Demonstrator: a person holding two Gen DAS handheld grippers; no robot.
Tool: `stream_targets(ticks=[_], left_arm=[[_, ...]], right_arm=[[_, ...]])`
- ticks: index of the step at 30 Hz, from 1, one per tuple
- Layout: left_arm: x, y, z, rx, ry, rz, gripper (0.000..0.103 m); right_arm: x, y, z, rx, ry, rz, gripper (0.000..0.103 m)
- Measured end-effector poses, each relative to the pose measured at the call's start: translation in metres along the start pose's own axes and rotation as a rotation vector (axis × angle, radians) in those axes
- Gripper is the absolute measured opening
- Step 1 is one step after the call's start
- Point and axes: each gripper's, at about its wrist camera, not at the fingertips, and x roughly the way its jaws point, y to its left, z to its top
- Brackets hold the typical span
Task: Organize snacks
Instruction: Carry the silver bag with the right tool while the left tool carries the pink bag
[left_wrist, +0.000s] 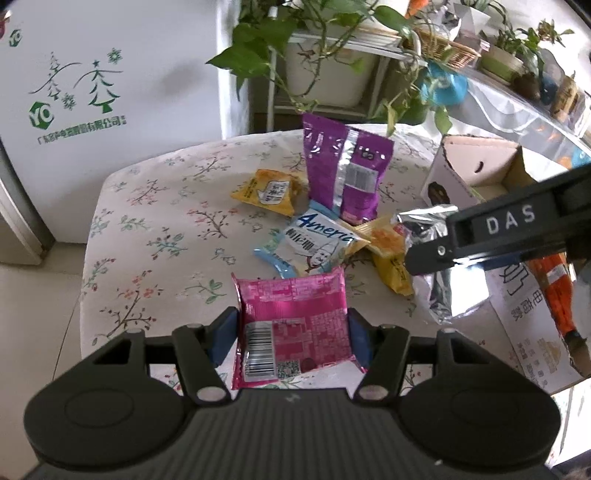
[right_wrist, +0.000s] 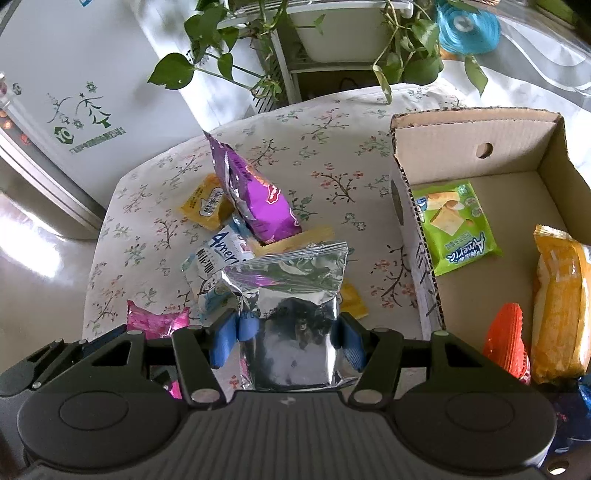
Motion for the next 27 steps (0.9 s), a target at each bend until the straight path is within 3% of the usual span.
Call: stream_targets(ticks=[11,27], left_arm=[[-0.011,-0.003,0.009,-0.034,-0.032,0.003,0.061],[-0.031,-0.031,0.035,-0.036,-0.125,-0.022,0.061]], right_arm=[[-0.007,0.001,-0.001,-0.019,-0.024,-0.001,0.065],[-0.041,-0.017,0.007,-0.019,-0.13,-0.009,0.065]])
